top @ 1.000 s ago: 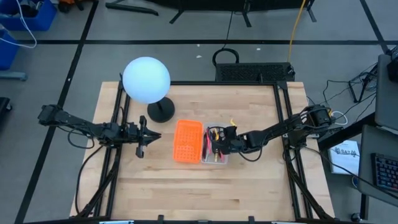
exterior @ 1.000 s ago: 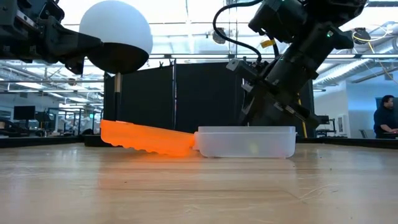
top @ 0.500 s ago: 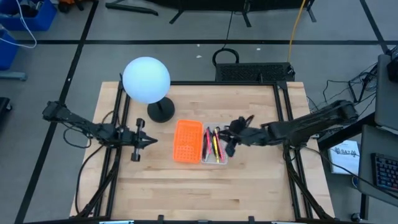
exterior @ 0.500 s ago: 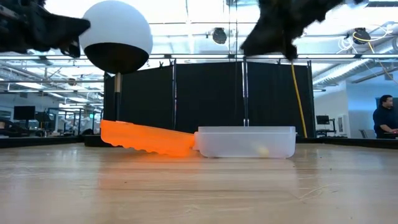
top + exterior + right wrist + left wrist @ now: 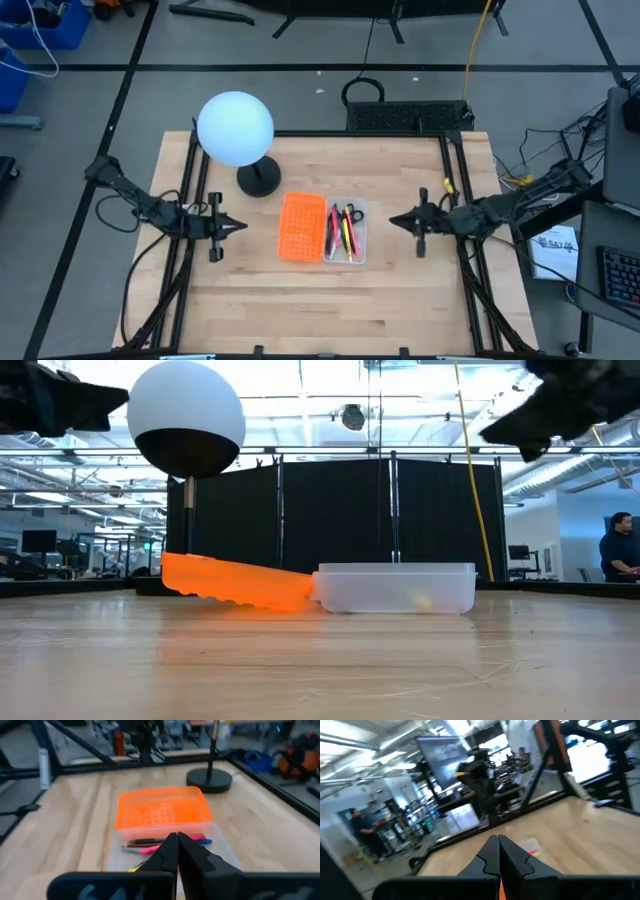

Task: Pick & place school supplies into a supply box
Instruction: Return to Home Position

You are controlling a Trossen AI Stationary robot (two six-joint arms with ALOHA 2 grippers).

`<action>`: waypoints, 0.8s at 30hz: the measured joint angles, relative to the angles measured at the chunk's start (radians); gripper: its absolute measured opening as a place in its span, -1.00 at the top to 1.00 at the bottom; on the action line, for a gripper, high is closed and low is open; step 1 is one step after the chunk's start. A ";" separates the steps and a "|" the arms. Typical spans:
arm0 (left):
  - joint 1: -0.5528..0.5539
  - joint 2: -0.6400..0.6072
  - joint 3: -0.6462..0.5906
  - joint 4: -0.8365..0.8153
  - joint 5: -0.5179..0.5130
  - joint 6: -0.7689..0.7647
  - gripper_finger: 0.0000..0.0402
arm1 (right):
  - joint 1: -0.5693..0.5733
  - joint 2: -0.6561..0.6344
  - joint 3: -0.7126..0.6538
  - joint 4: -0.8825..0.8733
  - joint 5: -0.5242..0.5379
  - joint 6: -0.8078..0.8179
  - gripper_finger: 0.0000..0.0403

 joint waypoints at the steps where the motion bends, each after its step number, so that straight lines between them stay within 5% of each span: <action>1: 0.001 0.001 0.000 0.000 -0.018 -0.002 0.99 | 0.006 -0.038 -0.026 0.009 0.000 -0.015 1.00; 5: 0.041 0.001 0.000 -0.009 -0.024 0.003 0.99 | 0.009 -0.159 -0.100 0.007 0.000 -0.095 1.00; 9: 0.124 0.001 0.000 -0.041 0.164 0.067 0.99 | -0.004 -0.258 -0.141 0.020 -0.020 -0.182 1.00; 13: 0.270 0.001 0.000 -0.067 0.270 0.062 0.99 | -0.053 -0.331 -0.155 0.023 -0.157 -0.222 1.00; 19: 0.583 0.001 0.000 -0.128 0.665 -0.009 1.00 | -0.153 -0.370 -0.163 0.023 -0.331 -0.267 1.00; 24: 0.822 0.001 0.000 -0.133 0.876 -0.059 1.00 | -0.251 -0.373 -0.213 0.087 -0.434 -0.311 1.00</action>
